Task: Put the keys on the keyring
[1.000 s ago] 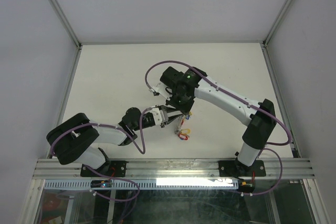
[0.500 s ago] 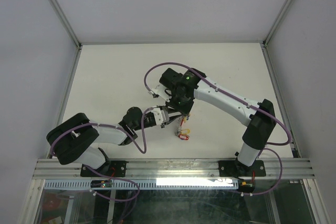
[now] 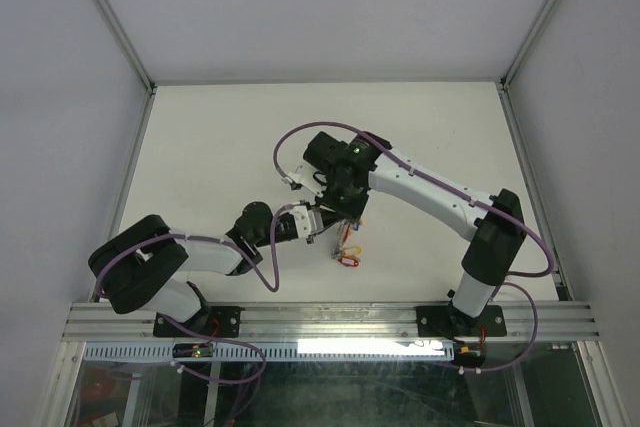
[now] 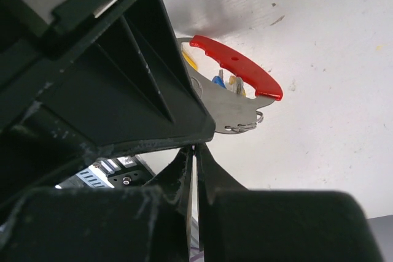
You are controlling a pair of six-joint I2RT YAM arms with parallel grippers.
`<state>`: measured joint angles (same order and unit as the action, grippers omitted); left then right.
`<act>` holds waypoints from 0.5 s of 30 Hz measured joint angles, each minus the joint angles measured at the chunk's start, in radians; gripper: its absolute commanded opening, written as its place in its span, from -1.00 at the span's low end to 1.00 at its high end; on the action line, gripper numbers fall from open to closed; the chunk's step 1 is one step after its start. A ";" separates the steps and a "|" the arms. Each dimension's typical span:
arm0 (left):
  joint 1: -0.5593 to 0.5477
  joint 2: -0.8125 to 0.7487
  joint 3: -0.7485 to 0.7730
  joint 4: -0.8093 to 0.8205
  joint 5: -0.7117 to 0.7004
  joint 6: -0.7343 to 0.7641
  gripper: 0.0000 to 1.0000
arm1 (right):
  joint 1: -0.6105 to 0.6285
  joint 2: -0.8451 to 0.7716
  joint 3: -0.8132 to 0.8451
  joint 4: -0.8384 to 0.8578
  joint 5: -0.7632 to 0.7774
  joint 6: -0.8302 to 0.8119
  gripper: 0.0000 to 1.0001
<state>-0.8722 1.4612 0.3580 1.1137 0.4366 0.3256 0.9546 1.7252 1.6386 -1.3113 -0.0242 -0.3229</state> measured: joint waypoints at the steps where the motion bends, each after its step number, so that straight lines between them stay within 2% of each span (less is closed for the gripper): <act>1: 0.003 0.000 0.002 -0.001 0.005 0.002 -1.00 | 0.000 0.000 -0.001 0.001 -0.002 -0.001 -0.99; 10: 0.003 0.000 0.007 -0.009 0.015 0.014 -1.00 | 0.000 -0.042 -0.051 0.048 -0.003 -0.017 -0.89; 15: 0.003 0.000 0.007 -0.005 0.012 0.021 -1.00 | 0.000 -0.105 -0.114 0.119 0.001 -0.024 -0.69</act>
<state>-0.8688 1.4612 0.3649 1.1084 0.4484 0.3462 0.9546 1.6199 1.5249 -1.1919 -0.0231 -0.3466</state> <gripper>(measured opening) 0.006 0.110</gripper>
